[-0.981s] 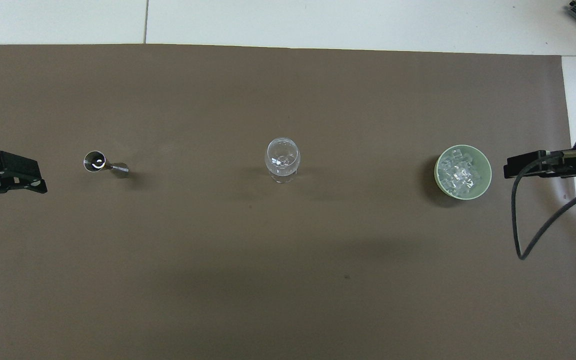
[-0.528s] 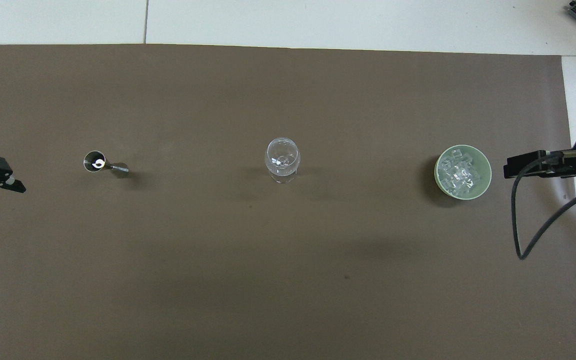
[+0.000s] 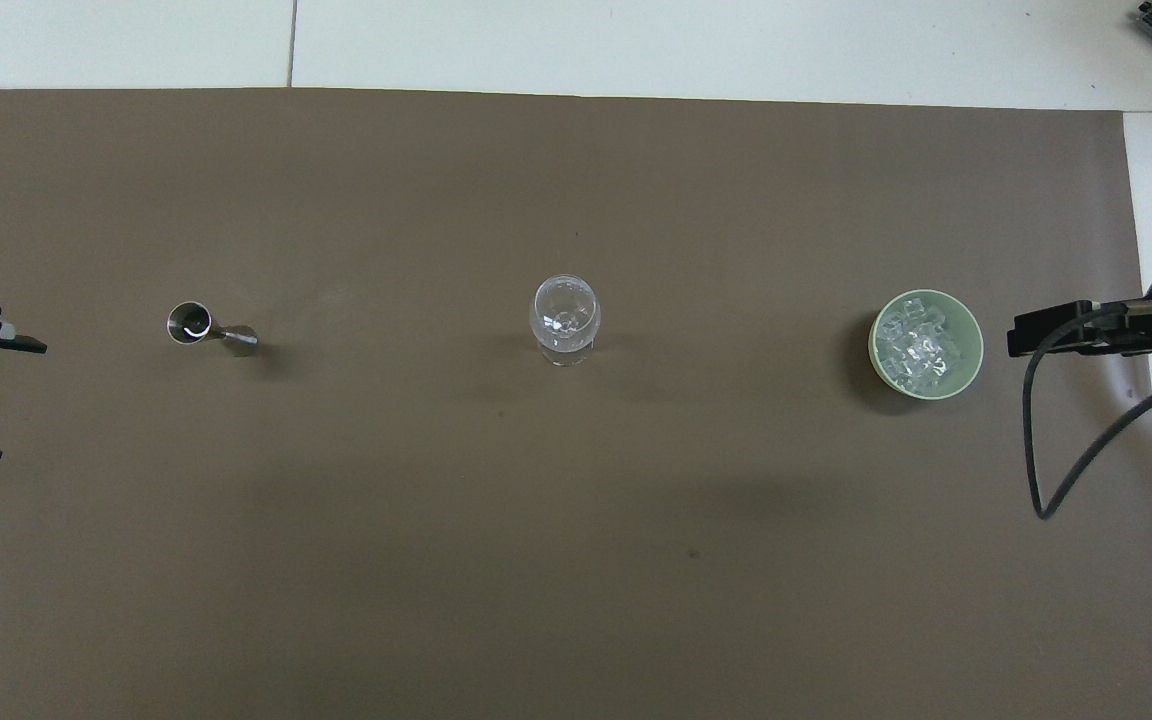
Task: Pour wine and add ice with both arms
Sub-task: 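Move the open left gripper toward the small silver cup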
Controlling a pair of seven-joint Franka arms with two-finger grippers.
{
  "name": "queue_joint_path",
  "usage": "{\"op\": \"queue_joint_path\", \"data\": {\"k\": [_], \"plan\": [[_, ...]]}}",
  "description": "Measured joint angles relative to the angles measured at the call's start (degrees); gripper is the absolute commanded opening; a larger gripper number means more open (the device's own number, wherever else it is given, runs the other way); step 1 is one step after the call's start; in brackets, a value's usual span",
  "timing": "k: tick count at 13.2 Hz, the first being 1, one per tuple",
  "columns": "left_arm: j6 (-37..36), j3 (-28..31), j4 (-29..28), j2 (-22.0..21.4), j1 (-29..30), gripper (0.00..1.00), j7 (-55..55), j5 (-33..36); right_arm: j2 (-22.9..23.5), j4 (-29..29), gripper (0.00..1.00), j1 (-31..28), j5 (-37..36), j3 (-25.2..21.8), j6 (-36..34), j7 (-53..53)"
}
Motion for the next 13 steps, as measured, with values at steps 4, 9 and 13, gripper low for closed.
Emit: {"op": "queue_joint_path", "data": {"k": [4,9,13], "plan": [[10.06,1.06,-4.47,-0.06,0.03,1.0,-15.9,-4.77,0.0,0.0,1.0,0.0,0.0,0.0,0.0,0.0],[19.95,2.32,-10.76,-0.04,0.26,1.0,-26.04,-12.0,0.0,0.0,1.0,0.0,0.0,0.0,0.0,0.0],[23.53,2.83,-15.17,-0.03,3.01,1.0,-26.48,-17.62,0.0,0.0,1.0,0.0,0.0,0.0,0.0,0.0]]}}
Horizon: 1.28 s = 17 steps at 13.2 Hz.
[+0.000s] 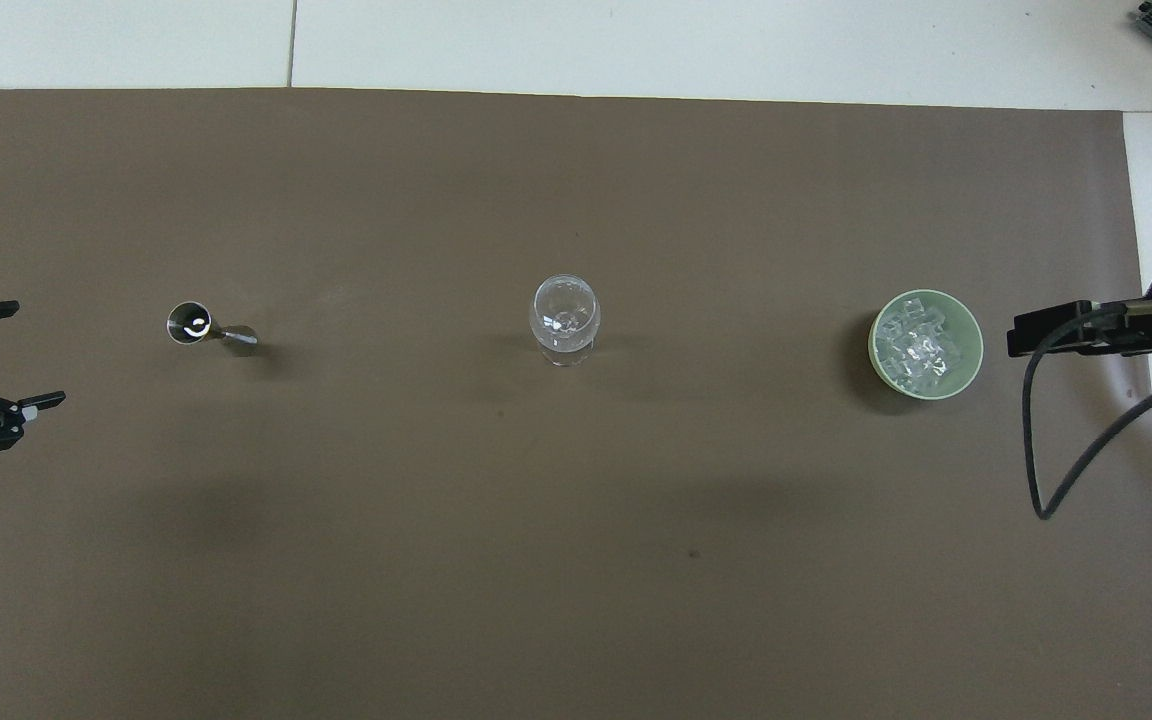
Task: Pour wine and add ice with both arms
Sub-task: 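Move the open left gripper toward the small silver cup, then close the left gripper on the silver cup's handle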
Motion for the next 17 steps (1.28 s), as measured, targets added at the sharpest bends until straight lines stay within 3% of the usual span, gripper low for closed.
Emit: {"op": "queue_joint_path", "data": {"k": [8,17], "plan": [[6.54,0.05,-7.98,0.41,0.9,1.0,0.04,-11.94,0.0,0.0,1.0,0.0,0.0,0.0,0.0,0.0],[9.12,0.04,-15.45,5.57,1.9,1.0,19.23,-31.55,0.0,0.0,1.0,0.0,0.0,0.0,0.0,0.0]]}}
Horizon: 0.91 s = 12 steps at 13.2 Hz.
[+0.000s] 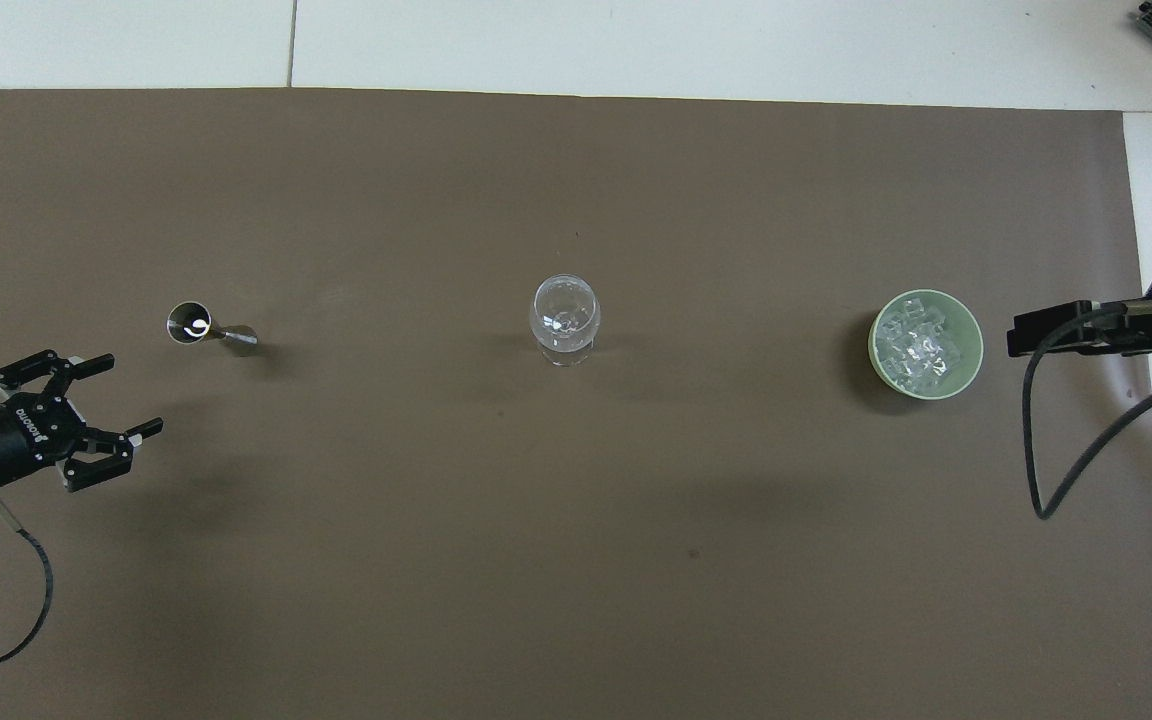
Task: Pour wine and add ice with both arms
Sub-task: 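Close the left gripper on the silver cup's handle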
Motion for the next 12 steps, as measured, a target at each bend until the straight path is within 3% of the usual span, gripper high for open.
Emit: {"op": "queue_joint_path", "data": {"k": [12], "plan": [[-0.44,-1.26,-2.25,9.02,-2.83,1.0,24.07,-32.02,0.0,0.0,1.0,0.0,0.0,0.0,0.0,0.0]]}}
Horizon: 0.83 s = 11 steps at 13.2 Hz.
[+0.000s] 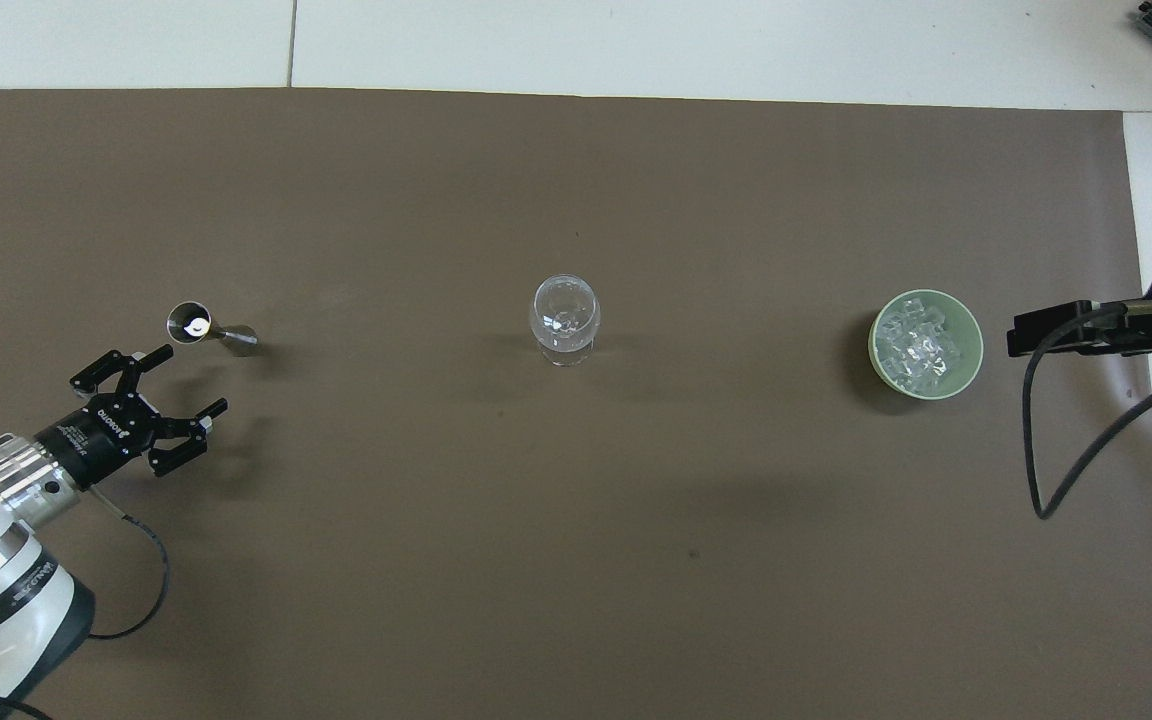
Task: Pour wine and add ice with both arms
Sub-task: 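Close the left gripper on the silver cup's handle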
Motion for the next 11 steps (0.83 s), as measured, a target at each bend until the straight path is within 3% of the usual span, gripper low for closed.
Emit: {"op": "queue_joint_path", "data": {"k": [5,11], "plan": [[0.0,-0.17,-0.12,1.28,-3.69,1.0,3.73,-10.64,0.0,0.0,1.0,0.0,0.0,0.0,0.0,0.0],[-0.03,-0.02,-0.11,2.88,-3.69,1.0,7.11,-14.82,0.0,0.0,1.0,0.0,0.0,0.0,0.0,0.0]]}}
